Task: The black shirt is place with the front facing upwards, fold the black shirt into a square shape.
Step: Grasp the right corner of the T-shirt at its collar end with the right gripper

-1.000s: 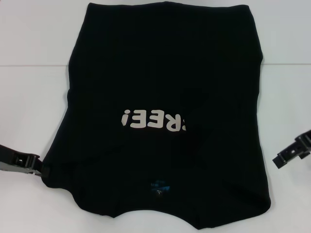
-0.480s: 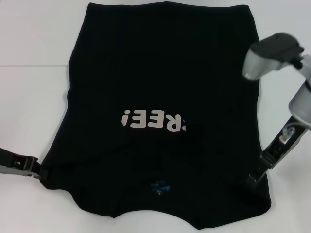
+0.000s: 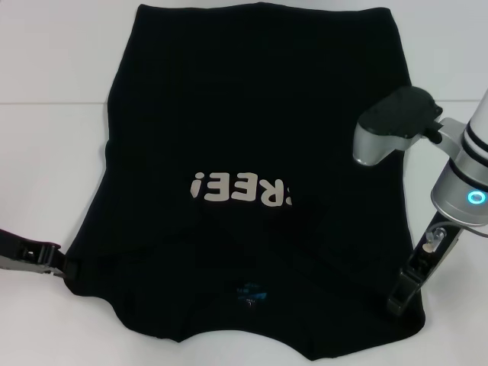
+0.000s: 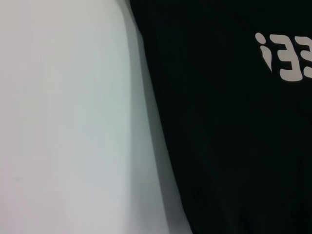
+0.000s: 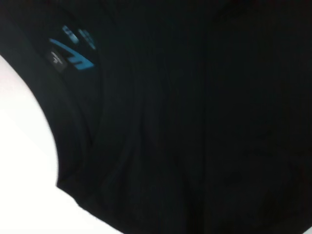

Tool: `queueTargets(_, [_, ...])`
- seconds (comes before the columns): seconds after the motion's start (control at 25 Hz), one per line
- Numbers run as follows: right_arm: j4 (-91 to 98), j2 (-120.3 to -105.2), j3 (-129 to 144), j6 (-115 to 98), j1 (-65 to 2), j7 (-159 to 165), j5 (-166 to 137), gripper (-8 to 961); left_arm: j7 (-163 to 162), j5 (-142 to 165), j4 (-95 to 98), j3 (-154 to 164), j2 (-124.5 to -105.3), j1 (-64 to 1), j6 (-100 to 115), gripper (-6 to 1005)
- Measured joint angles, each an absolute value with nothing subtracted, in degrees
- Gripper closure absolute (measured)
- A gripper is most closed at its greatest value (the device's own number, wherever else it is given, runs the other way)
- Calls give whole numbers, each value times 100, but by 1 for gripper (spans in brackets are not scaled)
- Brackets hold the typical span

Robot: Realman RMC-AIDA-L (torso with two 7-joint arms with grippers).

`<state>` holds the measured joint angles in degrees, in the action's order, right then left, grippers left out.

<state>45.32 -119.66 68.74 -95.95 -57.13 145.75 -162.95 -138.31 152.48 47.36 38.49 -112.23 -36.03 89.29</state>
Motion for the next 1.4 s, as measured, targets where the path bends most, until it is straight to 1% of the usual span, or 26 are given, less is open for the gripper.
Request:
queueTargets(0.72, [4264, -12014, 7107, -9223, -5734, 14578, -16357, 215, -13812, 15249, 4737, 3849, -11258, -3603, 8895, 982])
queueTargets(1.16, [4245, -12017, 7255, -9076, -5743, 14581, -16348, 349, -13784, 15249, 4738, 3849, -11258, -3604, 8885, 981])
queueTargets(1.4, [4245, -12014, 7270, -9082, -5746, 14581, -16341, 638, -13782, 15249, 4737, 3849, -11258, -3604, 8885, 981])
